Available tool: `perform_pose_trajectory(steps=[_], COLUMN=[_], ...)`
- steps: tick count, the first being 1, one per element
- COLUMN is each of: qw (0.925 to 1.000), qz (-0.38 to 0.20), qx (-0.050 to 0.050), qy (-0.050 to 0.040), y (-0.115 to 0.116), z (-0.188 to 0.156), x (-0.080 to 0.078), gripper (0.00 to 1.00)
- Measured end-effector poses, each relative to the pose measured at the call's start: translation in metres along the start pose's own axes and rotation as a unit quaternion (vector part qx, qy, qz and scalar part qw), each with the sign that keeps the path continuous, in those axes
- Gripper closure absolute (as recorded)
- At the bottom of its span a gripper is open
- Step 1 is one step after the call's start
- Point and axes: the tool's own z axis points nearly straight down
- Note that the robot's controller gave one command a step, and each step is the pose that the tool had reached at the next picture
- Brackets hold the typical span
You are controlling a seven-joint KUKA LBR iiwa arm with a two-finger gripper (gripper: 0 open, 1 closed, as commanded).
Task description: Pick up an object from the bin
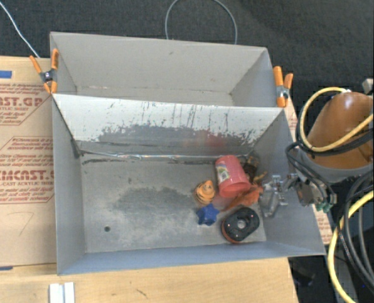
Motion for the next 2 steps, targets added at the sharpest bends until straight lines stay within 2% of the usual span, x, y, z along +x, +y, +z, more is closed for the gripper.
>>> perform_pose_trajectory(steps=[1, 2], qw=[1.0000, 0.9987], qz=[0.000, -0.051], qx=[0.000, 0.000], qy=[0.0000, -0.0009], y=[0.0001, 0.0042], z=[0.0000, -0.0058], x=[0.0000, -0.0063], gripper=[1.00, 1.00])
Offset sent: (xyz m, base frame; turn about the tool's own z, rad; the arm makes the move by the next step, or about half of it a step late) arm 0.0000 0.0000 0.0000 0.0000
